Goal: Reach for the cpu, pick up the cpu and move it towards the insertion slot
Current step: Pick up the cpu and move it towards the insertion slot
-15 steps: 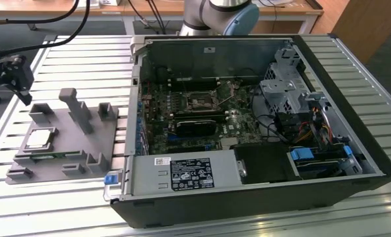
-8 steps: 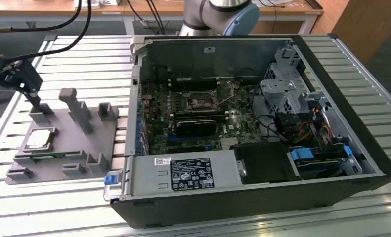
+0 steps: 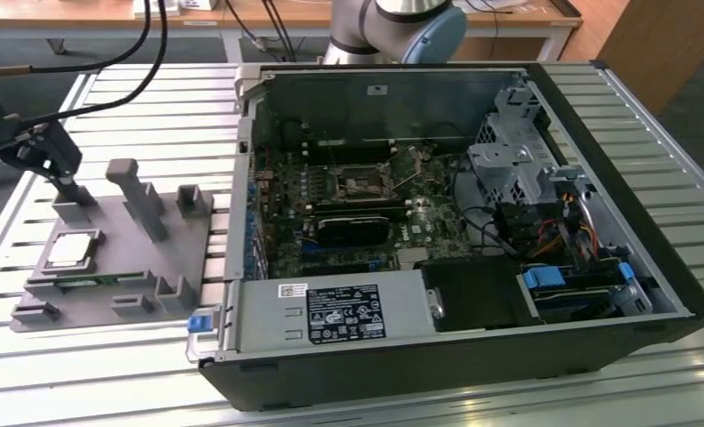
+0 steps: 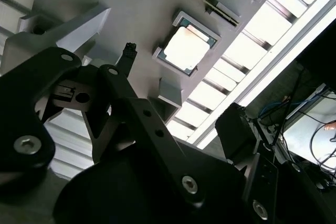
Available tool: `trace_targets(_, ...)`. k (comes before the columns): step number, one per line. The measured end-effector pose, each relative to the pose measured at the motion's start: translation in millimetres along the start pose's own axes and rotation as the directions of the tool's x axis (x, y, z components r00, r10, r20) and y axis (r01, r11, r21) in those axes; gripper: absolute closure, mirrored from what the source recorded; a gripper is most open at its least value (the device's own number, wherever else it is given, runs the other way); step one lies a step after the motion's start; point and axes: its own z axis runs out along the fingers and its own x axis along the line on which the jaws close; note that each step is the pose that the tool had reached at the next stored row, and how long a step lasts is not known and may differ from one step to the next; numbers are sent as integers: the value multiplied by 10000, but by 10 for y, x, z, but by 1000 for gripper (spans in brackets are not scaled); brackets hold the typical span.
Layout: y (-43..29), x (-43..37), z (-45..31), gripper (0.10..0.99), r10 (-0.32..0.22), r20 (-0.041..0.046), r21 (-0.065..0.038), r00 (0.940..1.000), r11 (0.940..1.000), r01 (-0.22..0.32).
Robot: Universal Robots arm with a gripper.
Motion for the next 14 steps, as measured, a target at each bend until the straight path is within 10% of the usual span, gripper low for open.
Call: trace_targets(14,-54,22,253,204,0,-1,-1,10000,10000,0)
